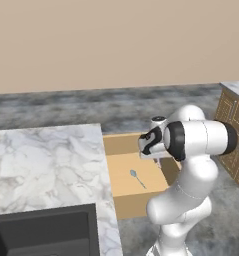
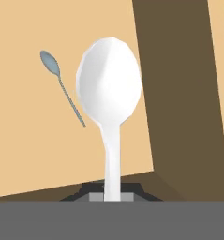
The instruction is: Organize the utensils by type. Pick up the wooden spoons from the counter and place them in the open cabinet. Then pick up the metallic utensils from the counter and place them in the open drawer.
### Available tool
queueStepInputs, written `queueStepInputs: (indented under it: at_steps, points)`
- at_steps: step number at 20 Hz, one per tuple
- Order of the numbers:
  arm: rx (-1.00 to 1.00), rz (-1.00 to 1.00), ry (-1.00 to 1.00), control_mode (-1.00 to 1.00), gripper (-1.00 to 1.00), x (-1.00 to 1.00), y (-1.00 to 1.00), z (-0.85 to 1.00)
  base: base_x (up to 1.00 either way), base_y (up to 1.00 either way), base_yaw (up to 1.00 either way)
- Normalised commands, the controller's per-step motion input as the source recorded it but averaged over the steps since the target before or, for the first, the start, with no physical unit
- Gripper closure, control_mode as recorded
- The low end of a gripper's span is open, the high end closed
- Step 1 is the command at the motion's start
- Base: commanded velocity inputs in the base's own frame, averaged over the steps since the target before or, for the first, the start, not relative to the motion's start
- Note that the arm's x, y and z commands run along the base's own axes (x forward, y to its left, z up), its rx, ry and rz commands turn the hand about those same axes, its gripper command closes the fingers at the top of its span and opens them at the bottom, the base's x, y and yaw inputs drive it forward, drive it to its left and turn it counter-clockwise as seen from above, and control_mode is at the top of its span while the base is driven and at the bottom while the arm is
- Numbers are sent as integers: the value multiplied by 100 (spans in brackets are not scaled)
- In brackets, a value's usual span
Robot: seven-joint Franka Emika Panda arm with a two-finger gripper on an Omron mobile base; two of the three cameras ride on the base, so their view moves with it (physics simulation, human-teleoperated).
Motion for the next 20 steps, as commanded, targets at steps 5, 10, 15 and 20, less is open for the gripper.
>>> queueStepInputs:
  at_steps: [5, 10, 15, 20]
  points:
    - [0, -5, 0, -100, 100, 11, 1, -37, 0, 0, 0]
    - [0, -1, 1, -100, 100, 14, 1, -39, 0, 0, 0]
    - [3, 0, 0, -100, 100, 20, 1, -38, 0, 0, 0]
    - [4, 0, 0, -100, 100, 24, 2, -38, 0, 0, 0]
